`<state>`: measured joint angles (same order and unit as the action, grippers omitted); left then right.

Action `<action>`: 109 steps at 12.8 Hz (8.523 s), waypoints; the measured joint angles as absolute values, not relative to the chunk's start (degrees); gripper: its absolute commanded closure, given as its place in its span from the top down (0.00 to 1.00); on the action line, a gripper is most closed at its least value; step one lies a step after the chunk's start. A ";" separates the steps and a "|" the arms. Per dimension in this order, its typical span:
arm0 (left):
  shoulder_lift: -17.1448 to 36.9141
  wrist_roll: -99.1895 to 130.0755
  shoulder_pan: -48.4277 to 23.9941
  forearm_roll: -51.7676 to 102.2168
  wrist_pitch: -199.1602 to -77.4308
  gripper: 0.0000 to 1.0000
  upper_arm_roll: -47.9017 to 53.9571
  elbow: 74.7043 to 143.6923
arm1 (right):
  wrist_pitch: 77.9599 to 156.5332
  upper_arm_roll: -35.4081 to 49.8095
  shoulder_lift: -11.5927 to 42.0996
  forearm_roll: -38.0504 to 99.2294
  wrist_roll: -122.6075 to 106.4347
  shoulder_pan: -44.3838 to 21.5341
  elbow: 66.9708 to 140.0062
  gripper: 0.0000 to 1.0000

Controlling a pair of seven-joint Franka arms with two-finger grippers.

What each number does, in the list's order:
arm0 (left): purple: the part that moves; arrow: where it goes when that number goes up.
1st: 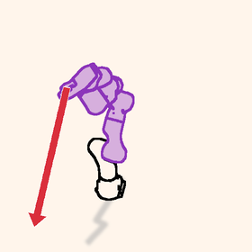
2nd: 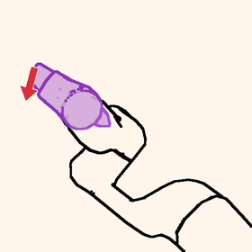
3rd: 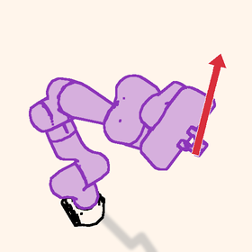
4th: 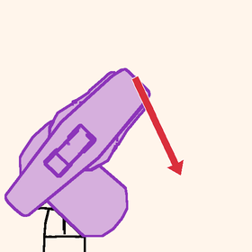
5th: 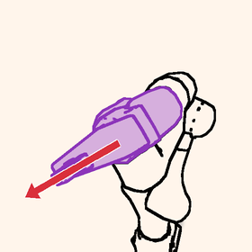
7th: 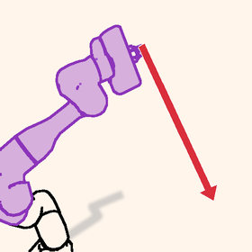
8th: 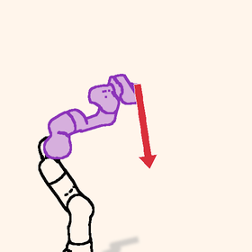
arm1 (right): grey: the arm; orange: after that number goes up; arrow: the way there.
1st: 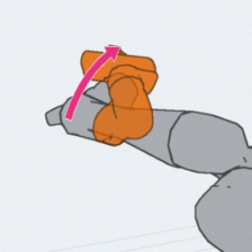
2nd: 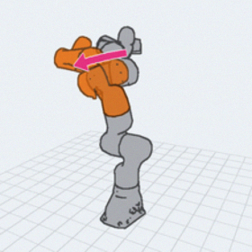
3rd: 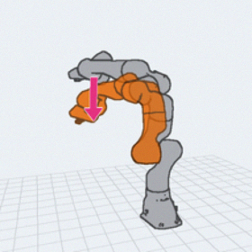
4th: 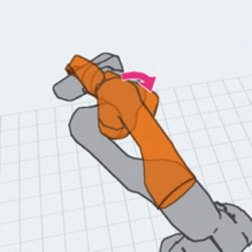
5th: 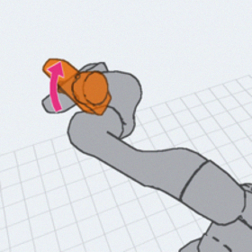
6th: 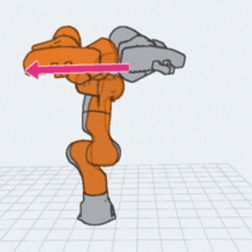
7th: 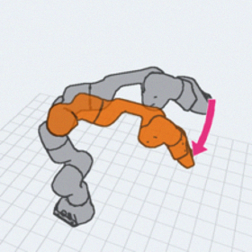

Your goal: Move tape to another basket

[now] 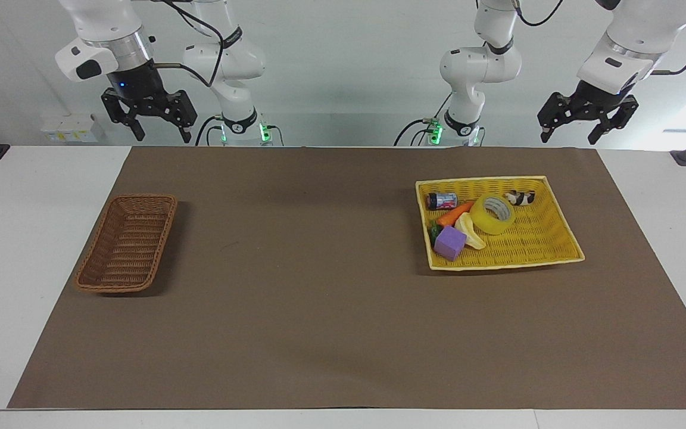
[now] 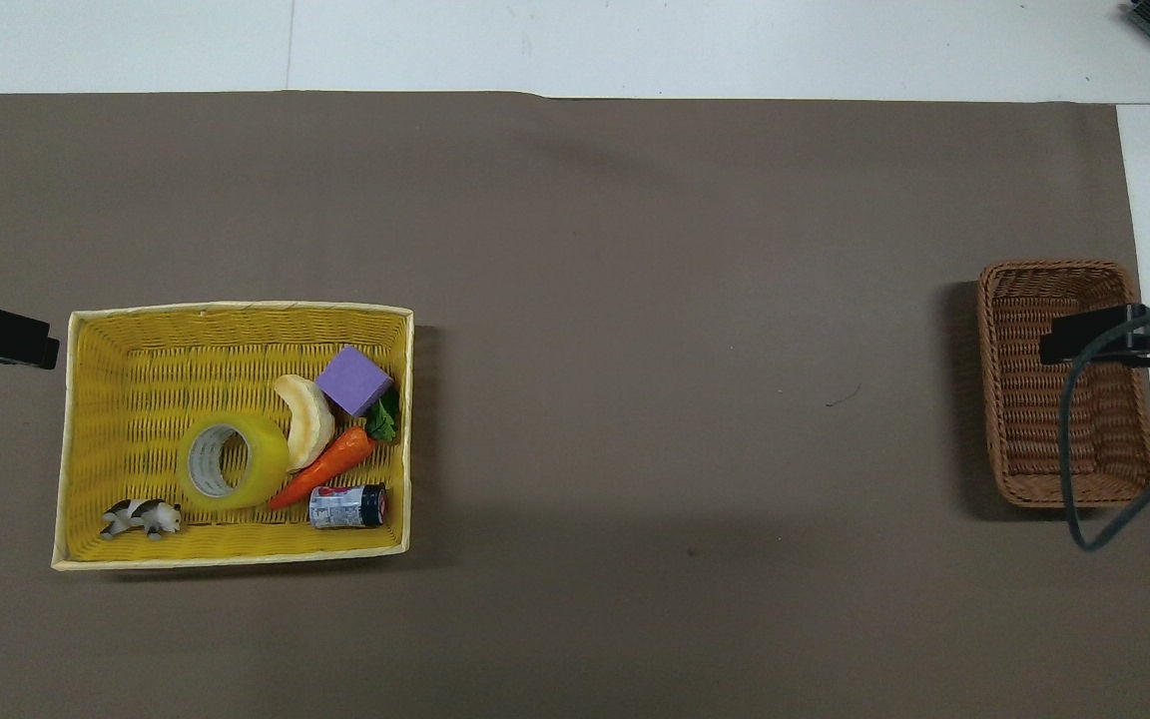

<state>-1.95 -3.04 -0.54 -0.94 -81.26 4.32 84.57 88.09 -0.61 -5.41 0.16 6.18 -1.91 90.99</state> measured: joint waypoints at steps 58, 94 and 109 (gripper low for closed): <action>-1.12 -17.10 6.99 8.11 -120.86 1.00 3.22 126.30 | 85.72 -0.61 -5.46 0.16 6.18 -1.91 91.78 1.00; -0.83 40.69 -21.52 27.50 -111.71 0.00 8.25 108.40 | 100.95 0.37 -6.18 42.66 8.85 -6.93 108.43 1.00; 0.81 45.04 -24.77 31.02 -126.00 0.00 17.56 105.89 | 106.60 0.10 -6.94 55.49 -1.61 -8.77 115.73 1.00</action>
<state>0.81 45.04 -24.77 31.02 -126.00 17.56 105.89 106.60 0.10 -6.94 55.49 -1.61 -8.77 115.73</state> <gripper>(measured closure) 0.780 0.000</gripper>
